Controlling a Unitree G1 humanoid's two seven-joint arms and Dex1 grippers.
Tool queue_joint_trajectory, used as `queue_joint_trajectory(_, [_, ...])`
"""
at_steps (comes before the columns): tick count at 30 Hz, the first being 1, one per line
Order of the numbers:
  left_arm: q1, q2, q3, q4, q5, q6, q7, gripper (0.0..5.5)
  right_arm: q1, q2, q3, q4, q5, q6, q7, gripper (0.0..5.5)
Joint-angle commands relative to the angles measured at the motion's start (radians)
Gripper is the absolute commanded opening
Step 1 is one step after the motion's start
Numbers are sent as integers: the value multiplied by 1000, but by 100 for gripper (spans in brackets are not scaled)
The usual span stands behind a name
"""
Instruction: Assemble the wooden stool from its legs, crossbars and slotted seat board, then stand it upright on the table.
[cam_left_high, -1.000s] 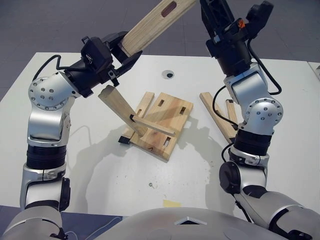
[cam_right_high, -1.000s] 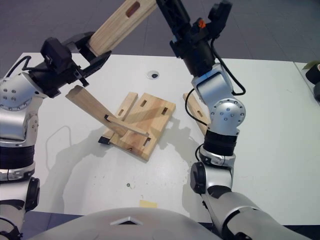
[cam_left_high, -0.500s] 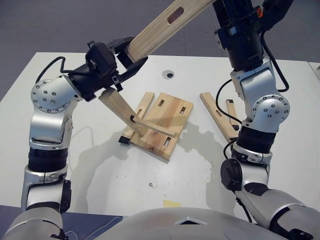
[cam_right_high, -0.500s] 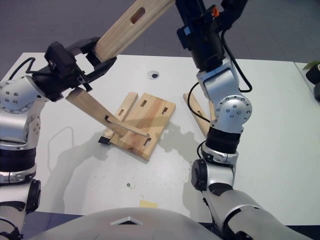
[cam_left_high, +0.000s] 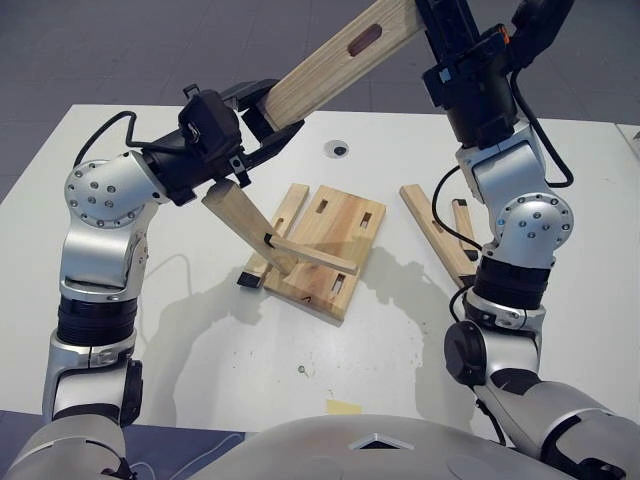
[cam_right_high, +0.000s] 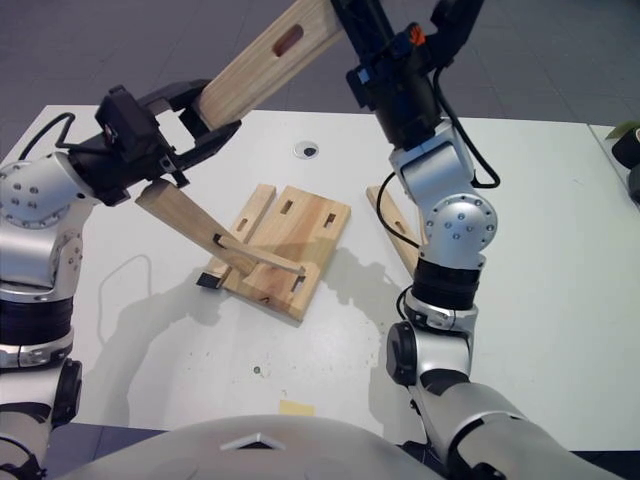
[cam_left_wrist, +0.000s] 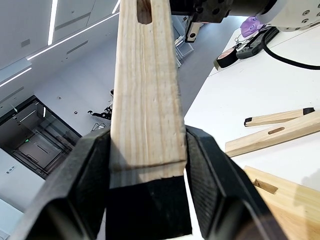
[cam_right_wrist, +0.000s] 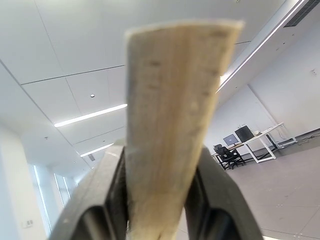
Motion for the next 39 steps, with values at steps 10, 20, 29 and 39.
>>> queue_joint_trajectory(10, [-48, 62, 88, -44, -162, 177, -45, 371, 22, 33, -25, -9, -51, -100, -72, 101])
queue_joint_trajectory(20, [-113, 74, 312, 159, -222, 301, 200, 540, 105, -43, -96, -68, -149, -178, -137, 101])
queue_joint_trajectory(29, [370, 128, 133, -105, -53, 226, 52, 540, 330, -185, -165, -231, -142, -120, -165, 101])
queue_joint_trajectory(39, [176, 81, 156, -217, -190, 342, 93, 540, 319, -207, -156, -218, -155, -129, -175, 101])
